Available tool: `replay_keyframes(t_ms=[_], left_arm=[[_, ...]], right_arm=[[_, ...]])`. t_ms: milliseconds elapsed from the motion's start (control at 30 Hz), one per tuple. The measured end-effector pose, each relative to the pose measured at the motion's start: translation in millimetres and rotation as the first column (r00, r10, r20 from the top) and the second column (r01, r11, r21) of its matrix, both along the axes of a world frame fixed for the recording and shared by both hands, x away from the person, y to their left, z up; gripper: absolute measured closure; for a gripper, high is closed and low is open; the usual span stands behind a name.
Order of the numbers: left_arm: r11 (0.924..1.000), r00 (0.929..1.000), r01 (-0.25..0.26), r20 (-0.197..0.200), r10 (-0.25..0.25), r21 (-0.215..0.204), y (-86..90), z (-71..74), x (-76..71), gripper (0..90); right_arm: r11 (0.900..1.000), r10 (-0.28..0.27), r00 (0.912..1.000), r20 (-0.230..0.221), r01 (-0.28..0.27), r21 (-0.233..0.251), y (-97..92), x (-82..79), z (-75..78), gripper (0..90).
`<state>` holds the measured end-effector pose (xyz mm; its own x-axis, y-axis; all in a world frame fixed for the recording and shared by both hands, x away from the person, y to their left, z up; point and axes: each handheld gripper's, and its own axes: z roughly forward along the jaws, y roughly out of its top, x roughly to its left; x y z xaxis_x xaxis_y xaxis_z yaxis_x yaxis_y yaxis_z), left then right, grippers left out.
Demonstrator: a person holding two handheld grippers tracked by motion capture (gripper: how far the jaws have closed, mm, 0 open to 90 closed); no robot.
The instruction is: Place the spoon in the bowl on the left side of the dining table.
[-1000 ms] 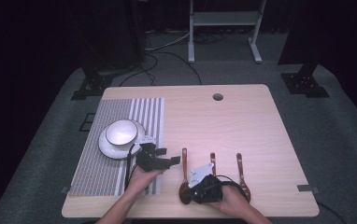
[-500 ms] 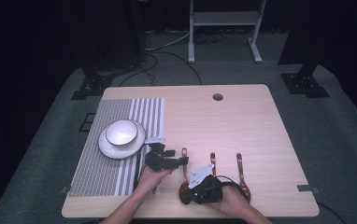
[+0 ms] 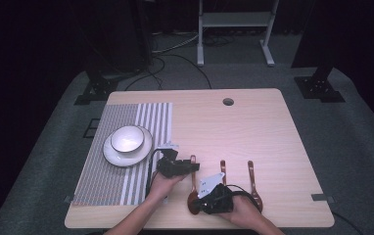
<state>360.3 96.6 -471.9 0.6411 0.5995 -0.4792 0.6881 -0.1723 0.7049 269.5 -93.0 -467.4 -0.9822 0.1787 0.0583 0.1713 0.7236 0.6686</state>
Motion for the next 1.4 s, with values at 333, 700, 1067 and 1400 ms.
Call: replay_keyframes(t_ms=[333,700,1067,1400], left_arm=[[0.9968,0.9992,-0.003,-0.041,0.0,-0.079,1.1,-2.8,2.5,73.1],[0.9876,0.9994,0.013,-0.029,-0.017,-0.156,-0.2,4.1,-3.0,78.7],[0.9813,0.9993,0.036,-0.004,-0.038,-0.189,-2.8,16.8,-9.7,84.2],[0.9849,0.9997,0.023,0.014,-0.021,-0.172,1.8,25.8,-7.2,84.3]], right_arm=[[0.9997,0.003,1.0,0.004,-0.003,0.023,-3.8,0.6,-1.6,78.4],[0.9999,0.0,1.0,-0.003,0.0,0.012,-10.2,-0.9,1.7,68.9],[0.9926,-0.063,0.9979,-0.019,0.064,0.103,-42.1,-3.1,21.1,63.9],[0.9809,-0.148,0.988,-0.045,0.152,0.121,-74.9,0.4,24.7,55.1]])
